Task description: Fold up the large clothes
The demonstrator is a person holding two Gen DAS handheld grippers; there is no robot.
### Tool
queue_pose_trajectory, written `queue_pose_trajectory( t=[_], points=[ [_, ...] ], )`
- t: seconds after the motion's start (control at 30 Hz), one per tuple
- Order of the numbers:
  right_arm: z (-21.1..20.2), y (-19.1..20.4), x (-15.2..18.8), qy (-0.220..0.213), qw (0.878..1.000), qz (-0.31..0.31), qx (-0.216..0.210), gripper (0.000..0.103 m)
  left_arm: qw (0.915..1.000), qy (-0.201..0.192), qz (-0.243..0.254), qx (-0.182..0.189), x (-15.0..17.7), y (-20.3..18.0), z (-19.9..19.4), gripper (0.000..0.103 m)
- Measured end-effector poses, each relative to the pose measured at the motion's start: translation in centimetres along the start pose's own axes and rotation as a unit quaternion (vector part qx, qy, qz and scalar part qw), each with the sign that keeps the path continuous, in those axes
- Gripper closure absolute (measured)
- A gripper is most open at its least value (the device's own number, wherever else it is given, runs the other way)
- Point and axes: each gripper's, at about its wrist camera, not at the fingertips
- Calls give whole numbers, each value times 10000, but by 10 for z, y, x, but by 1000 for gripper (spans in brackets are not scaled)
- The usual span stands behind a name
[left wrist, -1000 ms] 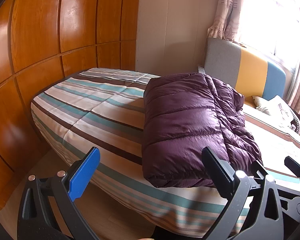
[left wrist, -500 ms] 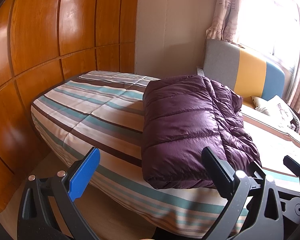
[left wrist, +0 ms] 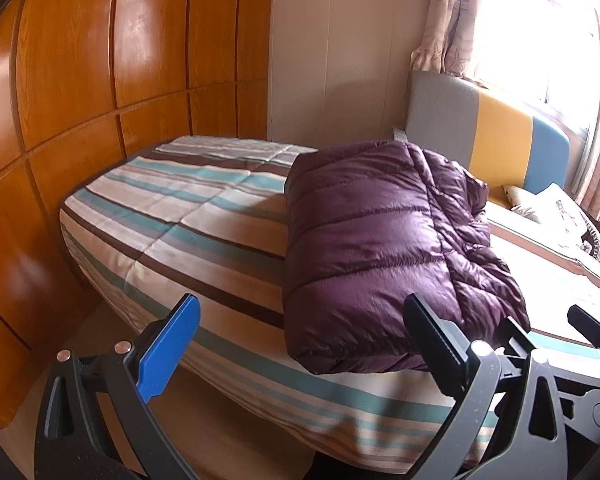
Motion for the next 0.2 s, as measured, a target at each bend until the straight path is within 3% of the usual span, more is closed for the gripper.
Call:
queue_pose_trajectory(
  t=[0.2],
  points=[
    [3, -1, 0, 50, 10000, 38, 0, 3, 9997, 148, -166, -48, 1, 7, 7, 2]
  ],
)
Point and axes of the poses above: each gripper's, at about its wrist camera, not at the fingertips, and z roughly the way its jaws point, y to its left, x to its underside, and after that the axes turned 7 degrees about z, right-handed
